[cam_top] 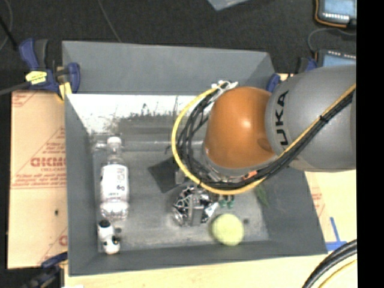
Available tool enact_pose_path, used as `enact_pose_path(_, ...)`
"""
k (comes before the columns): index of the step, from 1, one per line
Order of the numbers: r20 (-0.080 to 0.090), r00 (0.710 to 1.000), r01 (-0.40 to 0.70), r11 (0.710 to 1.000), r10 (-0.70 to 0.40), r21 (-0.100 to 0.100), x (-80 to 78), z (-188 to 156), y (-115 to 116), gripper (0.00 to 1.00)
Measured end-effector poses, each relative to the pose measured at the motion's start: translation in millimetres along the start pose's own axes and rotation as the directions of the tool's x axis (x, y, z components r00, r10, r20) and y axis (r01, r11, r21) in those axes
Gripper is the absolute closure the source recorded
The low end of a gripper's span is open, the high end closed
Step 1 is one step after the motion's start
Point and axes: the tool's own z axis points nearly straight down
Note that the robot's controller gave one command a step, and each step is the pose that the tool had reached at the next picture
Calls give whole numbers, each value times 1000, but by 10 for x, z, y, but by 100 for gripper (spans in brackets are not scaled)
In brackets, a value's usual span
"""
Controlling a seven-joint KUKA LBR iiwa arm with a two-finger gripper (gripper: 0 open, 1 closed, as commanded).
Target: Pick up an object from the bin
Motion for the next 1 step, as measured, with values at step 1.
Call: enact_pose_path(1, 6, 999, 51, 999, -51, -1, -81, 384, -174, 0)
